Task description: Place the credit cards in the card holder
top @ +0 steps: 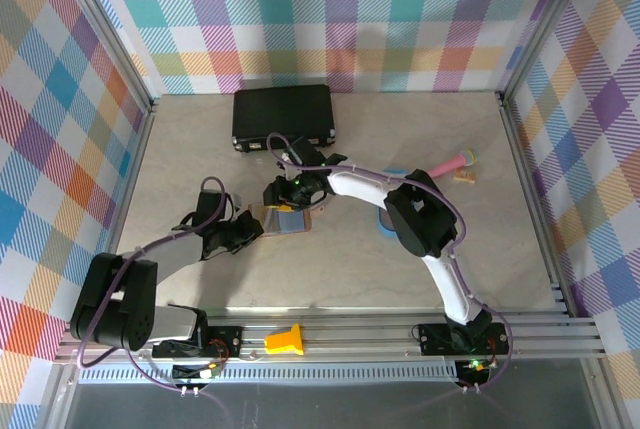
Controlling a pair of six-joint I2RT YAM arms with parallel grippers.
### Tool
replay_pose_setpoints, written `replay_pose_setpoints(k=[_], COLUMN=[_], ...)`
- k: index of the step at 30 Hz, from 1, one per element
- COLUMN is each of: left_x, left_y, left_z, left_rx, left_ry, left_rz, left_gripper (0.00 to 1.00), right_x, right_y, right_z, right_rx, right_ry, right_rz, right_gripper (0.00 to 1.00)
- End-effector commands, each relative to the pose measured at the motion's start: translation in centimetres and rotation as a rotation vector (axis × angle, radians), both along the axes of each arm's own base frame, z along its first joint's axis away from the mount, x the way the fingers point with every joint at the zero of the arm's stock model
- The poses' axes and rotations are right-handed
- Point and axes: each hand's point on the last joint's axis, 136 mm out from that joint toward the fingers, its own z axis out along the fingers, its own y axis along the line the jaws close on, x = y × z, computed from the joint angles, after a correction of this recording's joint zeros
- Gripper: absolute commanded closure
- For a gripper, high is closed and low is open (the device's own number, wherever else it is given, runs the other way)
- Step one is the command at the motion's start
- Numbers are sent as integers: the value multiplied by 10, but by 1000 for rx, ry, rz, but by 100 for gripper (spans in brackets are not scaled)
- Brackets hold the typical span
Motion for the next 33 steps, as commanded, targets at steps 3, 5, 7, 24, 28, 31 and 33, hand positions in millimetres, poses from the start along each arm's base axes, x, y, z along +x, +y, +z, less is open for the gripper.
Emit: replay_pose_setpoints(k=[3,5,7,24,28,31,33], left_x=[-4,-8,-13,-27,-24,-18,-14], left_y=[25,33,39,38,37,32,25], left_z=[21,26,30,38,45,55,66], left_rx=[89,96,104,82,85,67,35], left_ry=[6,15,27,24,-7,-63,-113], left_rz=[46,64,76,63,42,6,-22], left_gripper=[99,99,99,98,98,97,95], right_x=[-5,-5,-4,4,7,13,16], right_y=[34,41,46,56,53,36,18], right_z=[15,14,12,-6,39,76,103], right_rx=[143,150,150,140,193,239,276], right_ry=[14,12,5,-8,-130,-252,-334], right_rz=[53,59,61,43,77,75,62], right_gripper=[58,58,58,59,59,59,58])
